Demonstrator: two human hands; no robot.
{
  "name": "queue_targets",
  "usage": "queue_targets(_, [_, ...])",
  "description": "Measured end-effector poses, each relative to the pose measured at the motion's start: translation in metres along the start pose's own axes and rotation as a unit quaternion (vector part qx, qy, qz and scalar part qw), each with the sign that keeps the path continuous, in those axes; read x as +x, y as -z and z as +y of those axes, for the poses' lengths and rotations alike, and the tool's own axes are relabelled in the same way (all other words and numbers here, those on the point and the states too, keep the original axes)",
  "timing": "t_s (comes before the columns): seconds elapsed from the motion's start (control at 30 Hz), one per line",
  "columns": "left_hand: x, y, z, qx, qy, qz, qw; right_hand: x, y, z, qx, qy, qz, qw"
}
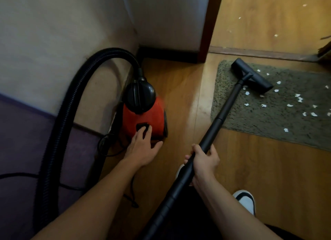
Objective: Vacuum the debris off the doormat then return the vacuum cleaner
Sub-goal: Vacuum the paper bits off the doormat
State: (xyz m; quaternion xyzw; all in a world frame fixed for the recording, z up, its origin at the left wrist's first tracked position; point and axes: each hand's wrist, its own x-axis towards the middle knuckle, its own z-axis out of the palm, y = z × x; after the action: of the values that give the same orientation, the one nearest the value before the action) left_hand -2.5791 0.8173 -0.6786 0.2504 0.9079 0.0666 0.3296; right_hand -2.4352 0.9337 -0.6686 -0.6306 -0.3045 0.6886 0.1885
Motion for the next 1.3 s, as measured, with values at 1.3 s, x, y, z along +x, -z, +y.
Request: queue_targets(1.3, [-0.162, 0.023, 0.11, -0.182, -0.027, -0.24, 0.953, -0.019, 0.04, -0.012, 0.041, -0.081, -0.062, 0.994])
